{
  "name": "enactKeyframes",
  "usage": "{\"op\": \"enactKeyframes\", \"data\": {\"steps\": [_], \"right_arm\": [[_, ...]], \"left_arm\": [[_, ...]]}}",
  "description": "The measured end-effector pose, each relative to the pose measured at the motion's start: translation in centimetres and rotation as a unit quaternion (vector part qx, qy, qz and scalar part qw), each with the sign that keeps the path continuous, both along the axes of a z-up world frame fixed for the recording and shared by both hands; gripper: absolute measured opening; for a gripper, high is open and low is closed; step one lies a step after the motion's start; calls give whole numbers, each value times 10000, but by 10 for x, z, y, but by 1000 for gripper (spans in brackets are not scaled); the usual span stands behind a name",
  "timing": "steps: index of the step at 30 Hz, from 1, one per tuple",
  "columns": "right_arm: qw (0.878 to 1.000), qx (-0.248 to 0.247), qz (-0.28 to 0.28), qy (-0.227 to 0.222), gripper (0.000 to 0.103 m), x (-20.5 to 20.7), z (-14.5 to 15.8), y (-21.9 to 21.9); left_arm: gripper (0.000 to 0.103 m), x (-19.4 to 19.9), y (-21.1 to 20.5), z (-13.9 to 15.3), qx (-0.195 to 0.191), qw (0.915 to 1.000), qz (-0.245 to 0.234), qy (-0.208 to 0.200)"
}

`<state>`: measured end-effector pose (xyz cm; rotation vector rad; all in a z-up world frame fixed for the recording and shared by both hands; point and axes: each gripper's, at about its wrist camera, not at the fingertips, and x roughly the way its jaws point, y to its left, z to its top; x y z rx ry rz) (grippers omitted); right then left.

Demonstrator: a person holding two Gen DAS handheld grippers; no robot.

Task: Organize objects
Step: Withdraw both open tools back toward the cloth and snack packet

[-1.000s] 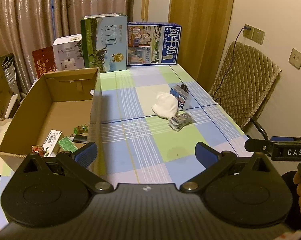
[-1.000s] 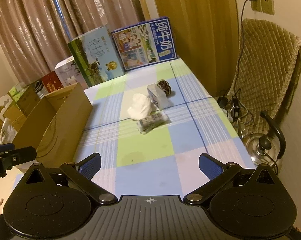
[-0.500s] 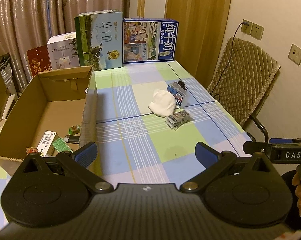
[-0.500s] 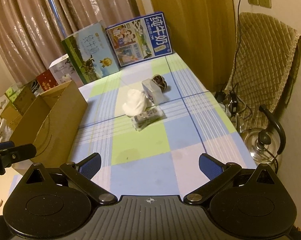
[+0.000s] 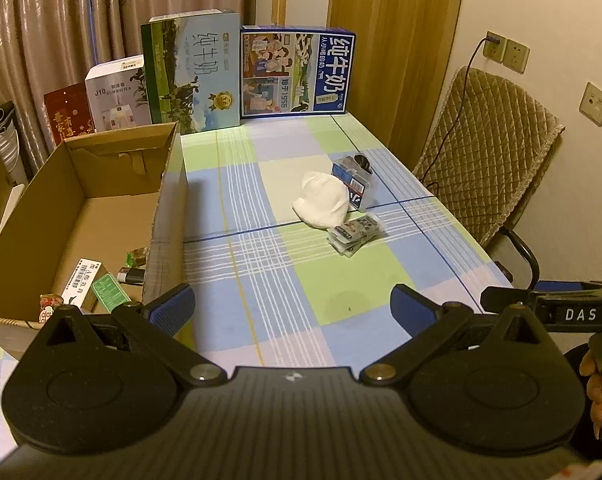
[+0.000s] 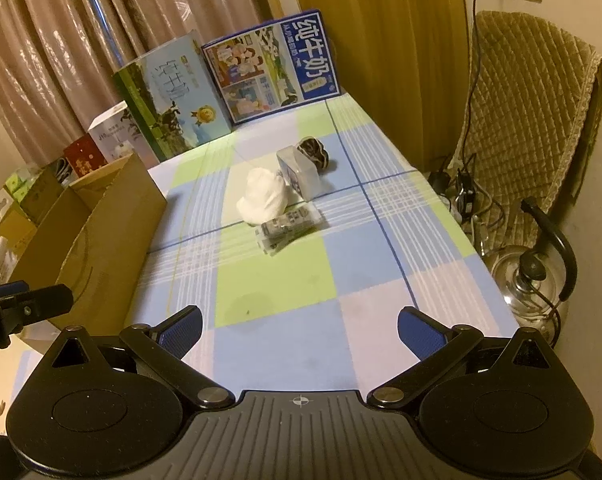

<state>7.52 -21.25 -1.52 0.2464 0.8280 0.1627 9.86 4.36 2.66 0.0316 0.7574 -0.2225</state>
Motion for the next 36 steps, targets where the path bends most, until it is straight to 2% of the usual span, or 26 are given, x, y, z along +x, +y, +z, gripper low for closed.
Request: {"op": "enactKeyframes", "data": {"steps": [20, 30, 36], "right_arm": [[9999, -13, -25, 136, 101, 26, -14, 7], [9999, -46, 30, 120, 101, 54, -21, 15], [9998, -60, 118, 148, 101, 80, -36, 27]], "left_arm": [[102, 25, 0, -5, -17, 10000, -18, 38], [102, 51, -2, -10, 21, 10000, -47, 28], [102, 73, 2, -16, 69, 10000, -26, 50]]}}
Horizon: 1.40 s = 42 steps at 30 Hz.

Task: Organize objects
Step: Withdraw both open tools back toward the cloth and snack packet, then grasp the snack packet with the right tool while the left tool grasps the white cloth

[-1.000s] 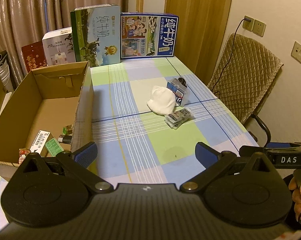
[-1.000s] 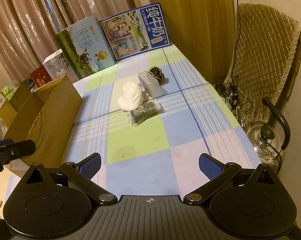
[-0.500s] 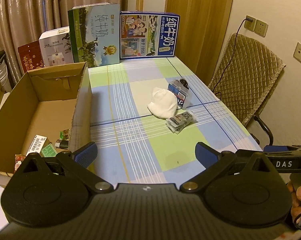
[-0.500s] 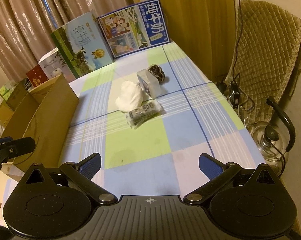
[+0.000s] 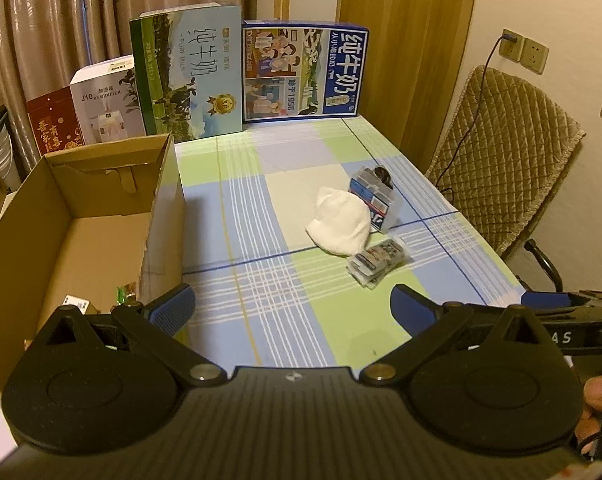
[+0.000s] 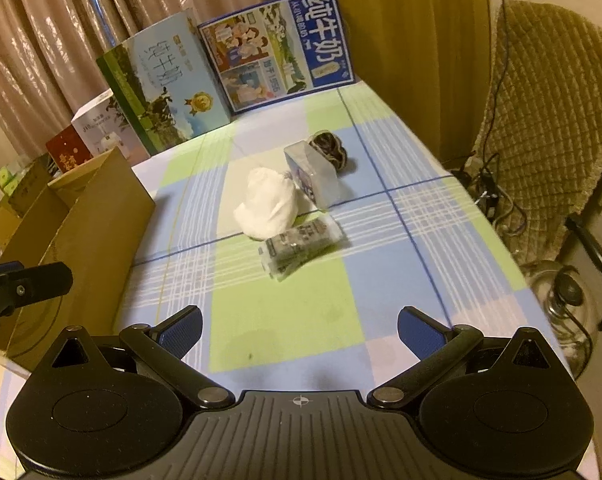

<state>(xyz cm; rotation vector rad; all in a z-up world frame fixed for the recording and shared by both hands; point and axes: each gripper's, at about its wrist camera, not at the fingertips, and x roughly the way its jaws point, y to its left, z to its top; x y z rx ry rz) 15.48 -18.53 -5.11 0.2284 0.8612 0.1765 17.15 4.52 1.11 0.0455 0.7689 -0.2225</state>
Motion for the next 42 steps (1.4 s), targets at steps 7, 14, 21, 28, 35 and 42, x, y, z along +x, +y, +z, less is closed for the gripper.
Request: {"op": "enactKeyframes", "data": {"steps": [7, 14, 21, 28, 35, 42], "right_arm": [[9999, 73, -36, -102, 100, 34, -20, 8], [9997, 229, -73, -29, 81, 71, -49, 15], [9993, 306, -195, 11, 81, 101, -79, 28], [9992, 124, -377, -102, 83, 121, -95, 43], [9970, -751, -19, -206, 57, 123, -99, 55], [9961, -877, 65, 66, 35, 116, -90, 23]], "left_arm": [[102, 30, 1, -10, -2, 10000, -7, 34], [102, 59, -7, -20, -67, 10000, -52, 32], [102, 74, -14, -34, -122, 9999, -89, 63], [102, 85, -16, -42, -170, 9998, -79, 97], [102, 92, -16, -44, -158, 9998, -36, 137], [102, 93, -27, -50, -110, 9997, -96, 201]]}}
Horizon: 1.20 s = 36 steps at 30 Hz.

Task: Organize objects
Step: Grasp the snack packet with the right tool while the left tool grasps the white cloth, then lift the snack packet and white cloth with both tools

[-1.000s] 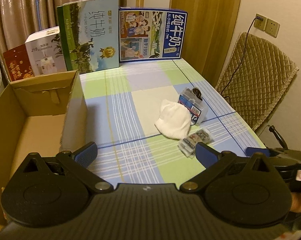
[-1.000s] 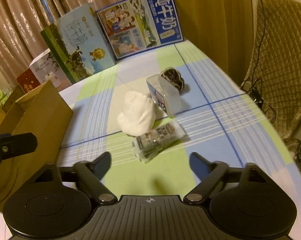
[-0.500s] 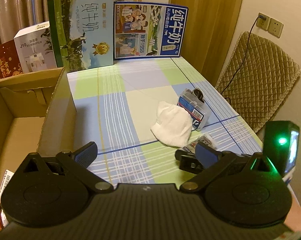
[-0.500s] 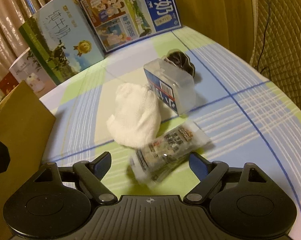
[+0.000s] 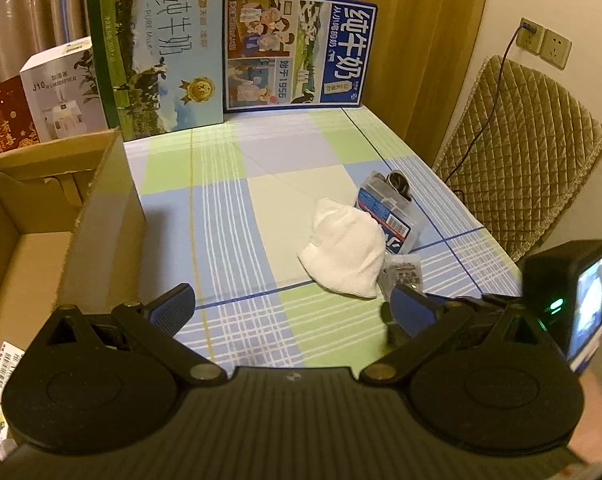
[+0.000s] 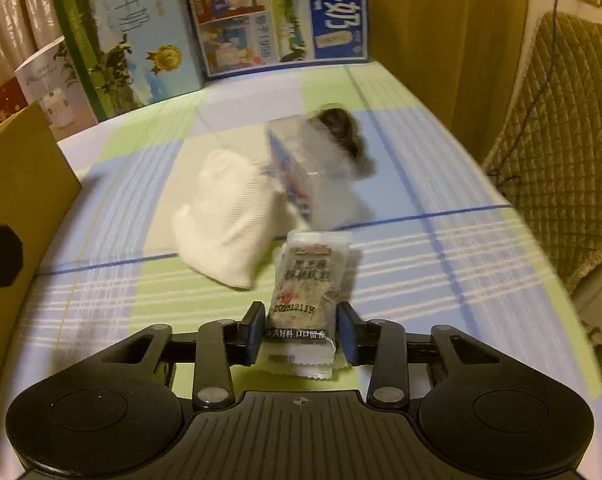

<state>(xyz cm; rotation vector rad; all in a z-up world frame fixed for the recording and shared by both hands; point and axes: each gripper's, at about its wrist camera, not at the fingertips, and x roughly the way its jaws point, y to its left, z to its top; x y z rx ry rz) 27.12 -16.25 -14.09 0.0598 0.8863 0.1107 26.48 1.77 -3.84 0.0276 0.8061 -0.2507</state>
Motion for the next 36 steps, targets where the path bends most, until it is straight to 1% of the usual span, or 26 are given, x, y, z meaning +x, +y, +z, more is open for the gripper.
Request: {"op": "enactKeyframes", "data": {"steps": [6, 10, 12, 15, 17, 18, 19, 22, 24, 26, 27, 28, 30, 32, 33, 34, 36], "right_arm": [[9999, -86, -27, 120, 36, -6, 12, -39], [9999, 124, 2, 119, 38, -6, 11, -57], [9999, 76, 14, 128, 42, -6, 9, -59], [9998, 49, -49, 180, 42, -3, 7, -59], [9997, 46, -70, 208, 40, -2, 6, -60], [9997, 37, -72, 214, 37, -2, 6, -60], [9997, 53, -88, 209, 36, -2, 6, -61], [9997, 84, -144, 203, 36, -1, 6, -64], [9996, 101, -162, 199, 36, 0, 6, -66], [9996, 102, -183, 177, 36, 0, 6, -67], [9996, 95, -202, 160, 36, 0, 5, -67], [9996, 113, -216, 150, 36, 1, 5, -68], [9995, 142, -245, 155, 38, 2, 4, -68], [9996, 103, -224, 140, 39, 3, 3, -67], [9997, 69, -204, 137, 39, 2, 3, -66], [9997, 40, -185, 133, 39, 2, 3, -65], [9998, 1, -151, 128, 39, 1, 3, -63]], "left_arm": [[102, 11, -20, -12, 52, 9999, -153, 40], [102, 26, -34, -28, 30, 9995, -321, -35], [102, 36, -41, -38, 72, 9992, -395, -49], [102, 51, -49, -56, 140, 9989, -448, -47], [102, 60, -55, -66, 133, 9989, -455, 20], [102, 64, -59, -70, 110, 9987, -493, 24], [102, 67, -63, -73, 115, 9984, -548, -6], [101, 76, -77, -82, 303, 9965, -755, -171], [97, 80, -84, -86, 451, 9950, -848, -263], [88, 84, -88, -90, 567, 9939, -901, -289], [86, 86, -89, -93, 612, 9936, -920, -255], [75, 87, -89, -95, 646, 9934, -924, -220], [67, 87, -87, -98, 681, 9933, -918, -190], [46, 83, -83, -97, 669, 9930, -965, -145], [44, 79, -80, -95, 667, 9931, -955, -122], [38, 74, -78, -92, 660, 9935, -920, -87], [34, 62, -71, -89, 552, 9953, -794, 26]]}}
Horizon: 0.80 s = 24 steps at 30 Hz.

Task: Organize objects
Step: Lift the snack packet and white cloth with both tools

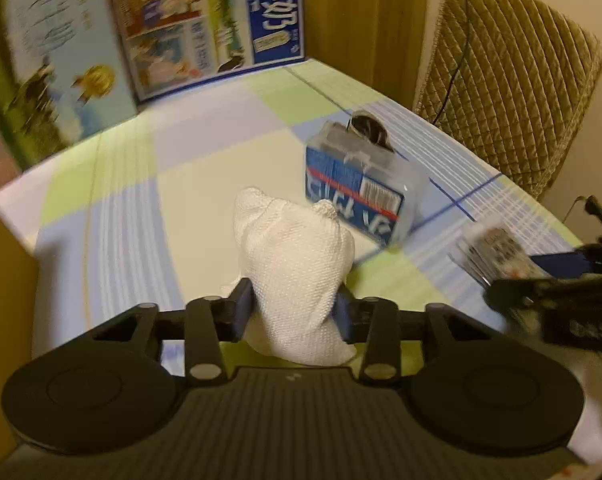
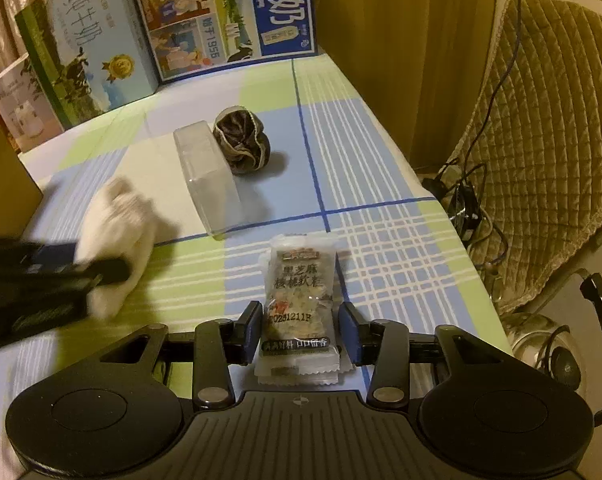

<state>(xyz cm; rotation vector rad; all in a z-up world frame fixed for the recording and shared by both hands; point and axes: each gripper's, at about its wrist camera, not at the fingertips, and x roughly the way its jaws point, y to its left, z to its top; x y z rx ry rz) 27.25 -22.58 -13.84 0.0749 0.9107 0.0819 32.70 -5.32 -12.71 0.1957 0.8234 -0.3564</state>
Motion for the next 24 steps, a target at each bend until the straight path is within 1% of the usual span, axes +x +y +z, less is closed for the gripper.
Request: {"op": "enactKeyframes", "data": {"steps": [2, 4, 8, 12, 15, 16, 18, 19, 20, 21, 24], "right_arm": [[10000, -34, 48, 13, 39, -1, 0, 2], [9999, -12, 83, 63, 36, -4, 1, 3], [9995, 36, 272, 150, 35, -17, 2, 12], [9978, 43, 641, 184, 35, -32, 2, 31], [9967, -148, 795, 106, 36, -39, 0, 43], [9965, -203, 804, 78, 36, -39, -2, 45], [9967, -219, 780, 63, 38, -37, -2, 45], [9972, -201, 723, 51, 39, -36, -2, 44], [9974, -189, 687, 49, 42, -35, -3, 42], [9976, -192, 660, 50, 46, -35, -3, 42], [9978, -235, 618, 34, 50, -33, -4, 40]], "left_arm": [[32, -17, 8, 3, -98, 9998, 106, 109], [32, -36, 16, 6, -164, 9995, 196, 185], [32, -75, 25, 9, -95, 9996, 242, 127], [32, -97, 37, 8, -111, 9991, 388, 125], [34, -105, 44, 7, -201, 9988, 449, 75], [38, -105, 44, 6, -188, 9989, 436, 48], [39, -104, 44, 5, -157, 9991, 383, 4], [43, -104, 44, 5, -153, 9992, 366, -3], [46, -103, 43, 4, -117, 9993, 365, -20], [47, -102, 42, 4, -79, 9994, 334, -43], [49, -98, 38, 1, -37, 9997, 247, -73]]}}
